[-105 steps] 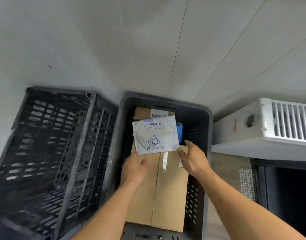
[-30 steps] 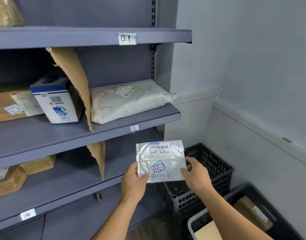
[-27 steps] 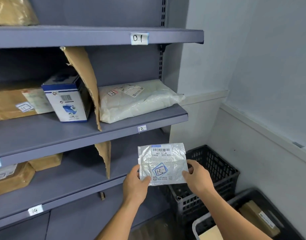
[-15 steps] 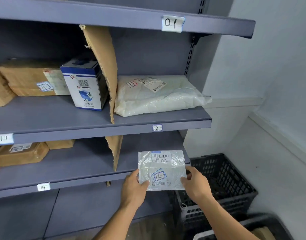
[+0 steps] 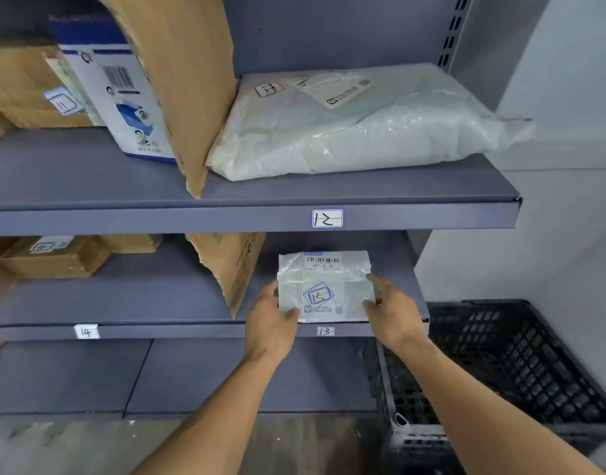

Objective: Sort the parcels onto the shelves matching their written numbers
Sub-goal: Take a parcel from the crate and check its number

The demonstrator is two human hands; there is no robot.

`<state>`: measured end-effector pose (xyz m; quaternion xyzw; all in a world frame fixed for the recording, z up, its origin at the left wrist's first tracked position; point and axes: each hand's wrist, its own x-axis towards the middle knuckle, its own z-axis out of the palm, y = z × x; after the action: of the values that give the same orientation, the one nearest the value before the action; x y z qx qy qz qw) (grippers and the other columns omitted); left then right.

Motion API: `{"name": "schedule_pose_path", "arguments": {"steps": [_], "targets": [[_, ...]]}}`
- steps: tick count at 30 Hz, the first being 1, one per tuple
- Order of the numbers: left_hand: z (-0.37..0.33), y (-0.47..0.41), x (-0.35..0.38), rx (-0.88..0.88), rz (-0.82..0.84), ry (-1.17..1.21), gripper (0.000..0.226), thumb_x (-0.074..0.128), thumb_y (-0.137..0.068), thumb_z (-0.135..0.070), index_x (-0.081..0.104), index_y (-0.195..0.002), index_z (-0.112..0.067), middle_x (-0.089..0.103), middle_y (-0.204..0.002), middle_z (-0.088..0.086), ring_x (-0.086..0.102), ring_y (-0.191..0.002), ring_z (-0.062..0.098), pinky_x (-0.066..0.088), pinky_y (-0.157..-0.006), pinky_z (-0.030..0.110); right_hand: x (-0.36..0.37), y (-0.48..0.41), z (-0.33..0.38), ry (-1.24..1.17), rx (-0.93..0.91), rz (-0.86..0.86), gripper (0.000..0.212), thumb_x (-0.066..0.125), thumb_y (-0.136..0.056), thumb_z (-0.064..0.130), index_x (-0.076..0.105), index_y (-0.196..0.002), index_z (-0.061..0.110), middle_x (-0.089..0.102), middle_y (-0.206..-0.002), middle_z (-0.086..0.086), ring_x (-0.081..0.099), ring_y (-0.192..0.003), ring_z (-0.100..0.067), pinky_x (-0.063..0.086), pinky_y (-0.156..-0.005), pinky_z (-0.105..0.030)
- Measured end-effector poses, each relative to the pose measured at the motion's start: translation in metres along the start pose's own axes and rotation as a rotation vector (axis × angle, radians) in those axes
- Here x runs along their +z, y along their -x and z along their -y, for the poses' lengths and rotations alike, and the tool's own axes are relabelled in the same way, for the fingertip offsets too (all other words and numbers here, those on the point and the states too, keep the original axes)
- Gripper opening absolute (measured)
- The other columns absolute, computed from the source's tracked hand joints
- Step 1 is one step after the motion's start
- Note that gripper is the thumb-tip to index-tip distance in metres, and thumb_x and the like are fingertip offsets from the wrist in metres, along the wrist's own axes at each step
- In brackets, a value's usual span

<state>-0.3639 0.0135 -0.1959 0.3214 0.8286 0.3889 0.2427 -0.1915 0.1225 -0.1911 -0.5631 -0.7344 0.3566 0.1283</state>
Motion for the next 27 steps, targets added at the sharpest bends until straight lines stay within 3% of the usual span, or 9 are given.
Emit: {"name": "schedule_pose_path", "arguments": {"steps": [2,4,7,12,16,27], "targets": [[0.009,-0.017,0.009,0.018,-0.024,-0.065,0.042,0.066,-0.090,-0.017,0.052,-0.129,-0.023,0.070,-0.113,-0.005,0.065,-0.102,0.017,0.045,-0.078,0.025,0.010,-0.018,-0.004,0.038,-0.039,-0.005,0.050,0.049,-0.101,0.017,0.042,-0.149,0.029,0.066,-0.093,0.000,0.059,-0.070,-0.013,0.044,-0.059,-0.020],[0.020,-0.034,0.017,0.045,-0.046,-0.144,0.041,0.067,-0.091,-0.020,0.056,-0.131,-0.022,0.068,-0.117,-0.002,0.063,-0.108,0.020,0.045,-0.085,0.026,0.022,-0.034,-0.009,0.099,-0.072,-0.017,0.046,0.049,-0.102,0.019,0.046,-0.148,0.025,0.066,-0.119,-0.006,0.061,-0.099,-0.022,0.050,-0.080,-0.029],[0.035,-0.054,0.026,0.078,-0.098,-0.286,0.035,0.067,-0.092,-0.025,0.062,-0.127,-0.025,0.066,-0.120,0.002,0.055,-0.116,0.026,0.046,-0.094,0.036,0.039,-0.050,-0.018,0.224,-0.119,-0.031,0.042,0.048,-0.102,0.023,0.051,-0.145,0.022,0.059,-0.136,-0.006,0.043,-0.132,-0.027,0.047,-0.100,-0.037],[0.050,-0.078,0.035,0.129,-0.148,-0.493,0.024,0.061,-0.095,-0.034,0.070,-0.117,-0.028,0.061,-0.123,0.001,0.045,-0.118,0.030,0.041,-0.094,0.042,0.057,-0.065,-0.023,0.499,-0.214,-0.051,0.029,0.040,-0.103,0.031,0.060,-0.122,0.022,0.055,-0.133,0.000,0.038,-0.119,-0.030,0.039,-0.092,-0.037],[0.049,-0.099,0.037,0.225,-0.172,-0.563,0.020,0.055,-0.098,-0.026,0.075,-0.098,-0.025,0.058,-0.125,-0.004,0.043,-0.112,0.027,0.041,-0.089,0.036,0.065,-0.082,-0.018,0.492,-0.215,-0.069,0.037,0.037,-0.104,0.038,0.054,-0.137,0.035,0.038,-0.152,0.004,0.029,-0.129,-0.031,0.029,-0.103,-0.041],[0.033,-0.145,0.058,0.223,-0.078,-0.776,0.042,0.032,-0.105,-0.037,0.056,-0.132,-0.017,0.040,-0.146,-0.010,0.034,-0.125,0.026,0.033,-0.099,0.042,0.075,-0.139,-0.001,0.486,-0.177,-0.100,0.034,0.035,-0.104,0.042,0.055,-0.130,0.040,0.026,-0.160,0.003,0.023,-0.135,-0.033,0.026,-0.106,-0.046]]}}
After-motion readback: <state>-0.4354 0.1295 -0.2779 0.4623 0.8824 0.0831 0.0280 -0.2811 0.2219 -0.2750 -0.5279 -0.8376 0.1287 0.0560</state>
